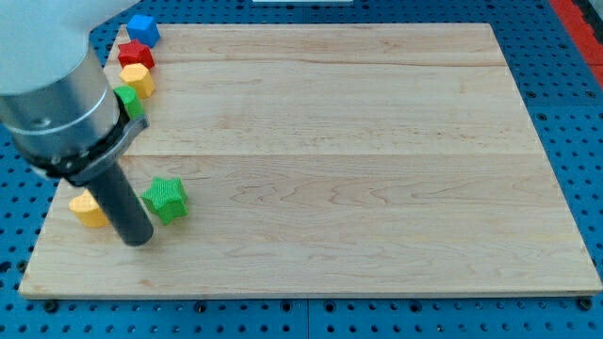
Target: Push the green star diagonal to the bottom right of the green circle
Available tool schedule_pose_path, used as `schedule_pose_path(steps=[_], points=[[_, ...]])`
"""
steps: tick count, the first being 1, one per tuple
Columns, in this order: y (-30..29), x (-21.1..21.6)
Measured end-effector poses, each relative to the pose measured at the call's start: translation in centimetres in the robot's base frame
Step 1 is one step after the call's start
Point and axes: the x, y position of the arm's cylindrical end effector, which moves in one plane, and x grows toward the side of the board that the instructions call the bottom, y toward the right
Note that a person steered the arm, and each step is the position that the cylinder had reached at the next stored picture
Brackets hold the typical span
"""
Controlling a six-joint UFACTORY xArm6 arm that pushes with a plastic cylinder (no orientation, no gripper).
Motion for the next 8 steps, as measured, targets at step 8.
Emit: schedule_pose_path(steps=[8], points=[[6.7,-4.1]])
